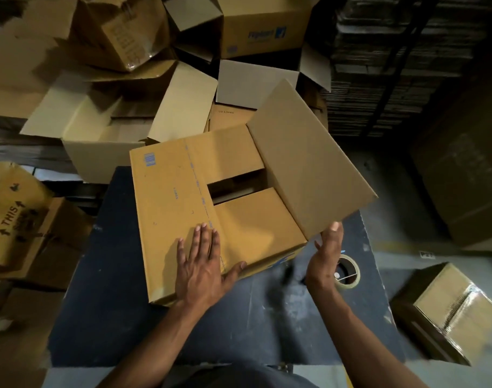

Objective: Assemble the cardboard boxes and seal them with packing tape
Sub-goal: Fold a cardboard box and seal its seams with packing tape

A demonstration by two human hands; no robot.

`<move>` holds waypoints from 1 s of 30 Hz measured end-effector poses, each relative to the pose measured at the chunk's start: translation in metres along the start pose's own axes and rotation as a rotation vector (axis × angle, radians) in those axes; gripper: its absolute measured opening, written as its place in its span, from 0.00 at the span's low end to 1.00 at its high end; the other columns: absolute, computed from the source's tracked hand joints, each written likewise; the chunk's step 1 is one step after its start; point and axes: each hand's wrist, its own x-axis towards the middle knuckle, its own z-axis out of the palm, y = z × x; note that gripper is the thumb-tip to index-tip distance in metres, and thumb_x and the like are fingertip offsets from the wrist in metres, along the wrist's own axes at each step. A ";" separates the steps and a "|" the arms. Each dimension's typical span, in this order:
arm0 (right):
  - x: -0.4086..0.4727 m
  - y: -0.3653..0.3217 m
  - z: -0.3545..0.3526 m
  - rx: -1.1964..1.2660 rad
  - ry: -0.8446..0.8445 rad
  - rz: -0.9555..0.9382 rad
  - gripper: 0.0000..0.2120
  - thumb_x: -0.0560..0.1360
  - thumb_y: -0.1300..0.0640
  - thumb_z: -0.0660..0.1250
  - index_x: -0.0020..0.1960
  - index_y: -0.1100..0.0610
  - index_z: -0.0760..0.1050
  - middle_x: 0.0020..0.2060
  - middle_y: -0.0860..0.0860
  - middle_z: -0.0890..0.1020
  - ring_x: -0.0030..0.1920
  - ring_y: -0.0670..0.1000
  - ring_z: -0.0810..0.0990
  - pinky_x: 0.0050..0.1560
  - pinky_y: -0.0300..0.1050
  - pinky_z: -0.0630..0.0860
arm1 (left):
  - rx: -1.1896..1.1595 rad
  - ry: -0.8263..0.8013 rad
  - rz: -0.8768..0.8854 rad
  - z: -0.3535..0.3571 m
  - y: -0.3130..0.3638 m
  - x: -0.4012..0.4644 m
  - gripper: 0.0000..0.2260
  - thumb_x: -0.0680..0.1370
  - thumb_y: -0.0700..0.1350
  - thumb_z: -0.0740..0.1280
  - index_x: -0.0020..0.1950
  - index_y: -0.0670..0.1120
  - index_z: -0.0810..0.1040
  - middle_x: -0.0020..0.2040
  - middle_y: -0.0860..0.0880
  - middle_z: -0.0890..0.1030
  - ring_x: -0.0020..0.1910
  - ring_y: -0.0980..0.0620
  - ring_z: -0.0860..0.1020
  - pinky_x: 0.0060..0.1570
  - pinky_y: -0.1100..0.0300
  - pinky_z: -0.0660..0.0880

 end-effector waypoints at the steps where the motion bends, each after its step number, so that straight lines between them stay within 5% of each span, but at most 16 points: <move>1: -0.004 0.004 -0.005 -0.064 -0.057 -0.075 0.36 0.80 0.31 0.53 0.82 0.49 0.58 0.78 0.41 0.65 0.77 0.41 0.64 0.78 0.53 0.63 | 0.000 -0.003 -0.003 0.000 0.000 0.000 0.46 0.79 0.76 0.46 0.83 0.42 0.57 0.84 0.39 0.53 0.84 0.42 0.50 0.79 0.34 0.51; 3: -0.009 0.012 -0.014 -0.177 -0.187 -0.220 0.33 0.82 0.35 0.54 0.83 0.48 0.55 0.79 0.39 0.63 0.78 0.41 0.63 0.77 0.47 0.62 | -0.001 -0.007 -0.006 0.000 0.000 0.001 0.46 0.79 0.76 0.46 0.83 0.42 0.58 0.83 0.40 0.53 0.84 0.42 0.50 0.79 0.34 0.51; 7: -0.016 0.028 -0.028 -0.463 -0.350 -0.393 0.38 0.80 0.30 0.53 0.84 0.47 0.51 0.82 0.43 0.58 0.82 0.48 0.54 0.79 0.56 0.56 | -0.037 -0.014 -0.008 -0.003 0.001 0.000 0.47 0.78 0.77 0.46 0.83 0.43 0.58 0.83 0.40 0.55 0.83 0.42 0.53 0.79 0.34 0.52; 12: -0.014 0.045 -0.032 -0.842 -0.566 -0.616 0.34 0.80 0.30 0.54 0.82 0.44 0.58 0.83 0.46 0.53 0.83 0.53 0.49 0.78 0.56 0.53 | -0.258 -0.025 -0.038 -0.013 -0.006 0.000 0.61 0.70 0.81 0.57 0.82 0.45 0.30 0.84 0.41 0.42 0.84 0.45 0.44 0.81 0.42 0.45; 15: -0.006 0.045 -0.032 -1.042 -0.542 -0.703 0.27 0.81 0.29 0.51 0.76 0.37 0.70 0.80 0.48 0.61 0.80 0.56 0.57 0.73 0.60 0.62 | -0.456 -0.005 -0.033 -0.016 -0.013 -0.006 0.61 0.68 0.81 0.59 0.81 0.48 0.26 0.84 0.45 0.38 0.84 0.49 0.41 0.81 0.48 0.40; 19: 0.026 0.029 -0.015 -1.006 -0.518 -0.576 0.14 0.80 0.34 0.62 0.59 0.37 0.81 0.78 0.50 0.61 0.75 0.58 0.65 0.69 0.63 0.70 | -0.294 -0.045 -0.010 -0.020 -0.011 -0.002 0.47 0.73 0.81 0.43 0.82 0.57 0.29 0.83 0.43 0.35 0.83 0.47 0.37 0.81 0.42 0.41; 23: 0.034 0.006 0.010 -1.253 -0.609 -0.414 0.22 0.78 0.33 0.64 0.70 0.37 0.74 0.82 0.50 0.56 0.64 0.57 0.80 0.53 0.54 0.80 | -0.175 -0.087 -0.015 -0.019 -0.005 0.004 0.40 0.74 0.80 0.38 0.82 0.64 0.34 0.82 0.43 0.33 0.83 0.45 0.35 0.80 0.41 0.37; 30: -0.080 -0.031 0.039 -1.705 -0.966 -0.443 0.26 0.80 0.34 0.56 0.72 0.46 0.70 0.73 0.65 0.67 0.57 0.64 0.82 0.54 0.55 0.78 | -0.126 -0.186 -0.185 -0.025 -0.081 0.027 0.47 0.74 0.78 0.37 0.85 0.51 0.41 0.84 0.45 0.38 0.83 0.46 0.38 0.80 0.44 0.40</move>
